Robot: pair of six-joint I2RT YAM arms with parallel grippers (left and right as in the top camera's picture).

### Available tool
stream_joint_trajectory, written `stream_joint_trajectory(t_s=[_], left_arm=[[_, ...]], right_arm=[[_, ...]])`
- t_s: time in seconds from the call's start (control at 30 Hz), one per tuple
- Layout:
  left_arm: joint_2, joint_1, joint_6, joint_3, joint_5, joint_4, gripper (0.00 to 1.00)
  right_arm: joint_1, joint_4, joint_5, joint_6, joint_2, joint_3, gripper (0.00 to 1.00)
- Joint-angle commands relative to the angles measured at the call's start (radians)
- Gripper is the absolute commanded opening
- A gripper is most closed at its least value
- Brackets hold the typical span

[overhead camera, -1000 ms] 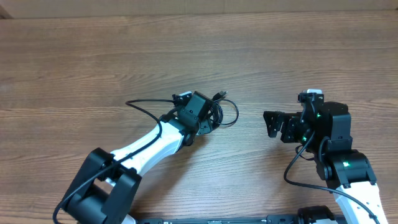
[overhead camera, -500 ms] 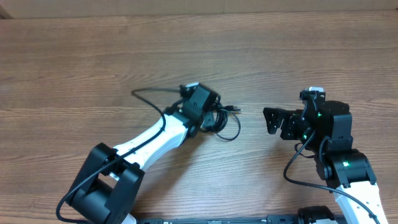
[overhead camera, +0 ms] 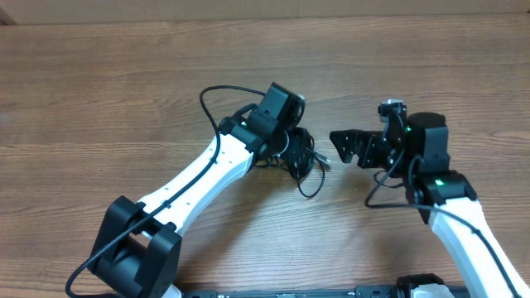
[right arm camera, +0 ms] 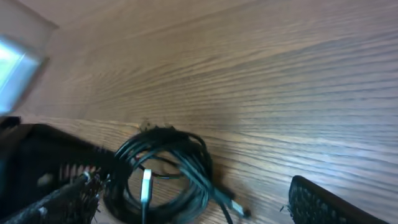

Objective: Untangle cables
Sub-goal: 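Grasp the black cable coil with the left gripper, bring right gripper close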

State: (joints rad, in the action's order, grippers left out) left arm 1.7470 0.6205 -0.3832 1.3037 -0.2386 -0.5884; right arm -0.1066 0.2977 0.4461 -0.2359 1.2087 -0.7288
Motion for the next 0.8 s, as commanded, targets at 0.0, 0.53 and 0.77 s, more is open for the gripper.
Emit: stream_joint_trajectory(t_s=[0.0, 0.53, 0.77], left_arm=[[-0.016, 0.001, 0.066, 0.066, -0.121, 0.0, 0.04], [-0.016, -0.008, 0.061, 0.205, -0.32, -0.042, 0.04], [-0.016, -0.023, 0.062, 0.205, -0.332, -0.051, 0.04]], right_arm=[[-0.006, -0.018, 0.039, -0.004, 0.066, -0.026, 0.94], [-0.006, -0.076, 0.057, -0.004, 0.185, -0.026, 0.6], [-0.006, -0.143, -0.034, -0.005, 0.185, -0.025, 0.15]])
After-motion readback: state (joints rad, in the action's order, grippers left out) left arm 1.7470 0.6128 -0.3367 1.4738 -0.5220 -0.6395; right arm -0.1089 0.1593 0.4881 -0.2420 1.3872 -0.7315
